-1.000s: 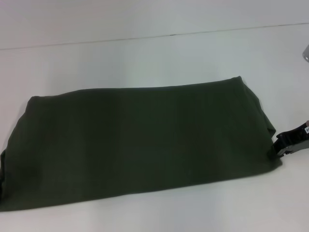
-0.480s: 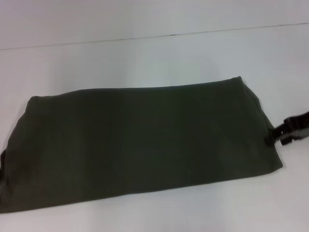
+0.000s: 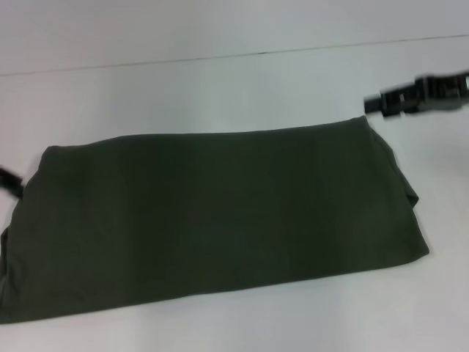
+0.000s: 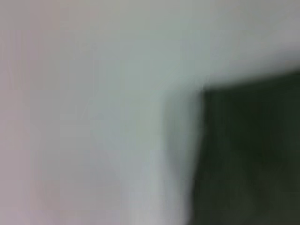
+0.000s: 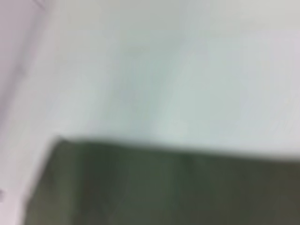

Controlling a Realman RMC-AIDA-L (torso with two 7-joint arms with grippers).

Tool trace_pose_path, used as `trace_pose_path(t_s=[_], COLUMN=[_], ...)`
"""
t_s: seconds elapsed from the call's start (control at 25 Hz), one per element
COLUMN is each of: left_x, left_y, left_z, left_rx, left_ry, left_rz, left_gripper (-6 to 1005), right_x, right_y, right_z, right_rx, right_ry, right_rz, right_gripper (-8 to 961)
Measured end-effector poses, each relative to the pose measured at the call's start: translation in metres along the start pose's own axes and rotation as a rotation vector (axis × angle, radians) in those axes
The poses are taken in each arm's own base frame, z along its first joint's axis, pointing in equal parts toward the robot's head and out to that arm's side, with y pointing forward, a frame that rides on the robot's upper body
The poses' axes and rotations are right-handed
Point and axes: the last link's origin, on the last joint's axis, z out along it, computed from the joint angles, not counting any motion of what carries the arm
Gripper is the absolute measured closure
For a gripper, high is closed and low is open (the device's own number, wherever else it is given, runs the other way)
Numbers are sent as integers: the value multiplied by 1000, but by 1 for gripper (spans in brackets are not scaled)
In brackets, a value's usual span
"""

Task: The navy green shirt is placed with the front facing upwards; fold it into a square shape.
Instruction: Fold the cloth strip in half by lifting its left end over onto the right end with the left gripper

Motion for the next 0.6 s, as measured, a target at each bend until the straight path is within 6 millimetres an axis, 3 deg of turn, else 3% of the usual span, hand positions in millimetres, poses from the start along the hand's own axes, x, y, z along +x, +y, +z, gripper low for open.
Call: trace_pose_path(t_s=[0.16, 0.36, 0.6], left_x=[6, -4, -21], left_y=[25, 56, 67], left_z=[1, 2, 17], left_rx=[-317, -706, -898], left_ry=[127, 259, 435], left_rz=[81, 217, 230], left_gripper=[148, 143, 147], right_x=[-6, 0, 12], right_y=[11, 14, 15], right_z=[4, 12, 26], right_rx=[-123, -191, -277], right_ry=[-84, -91, -111], right_rz=[-60, -80, -128], right_gripper=[388, 336, 238])
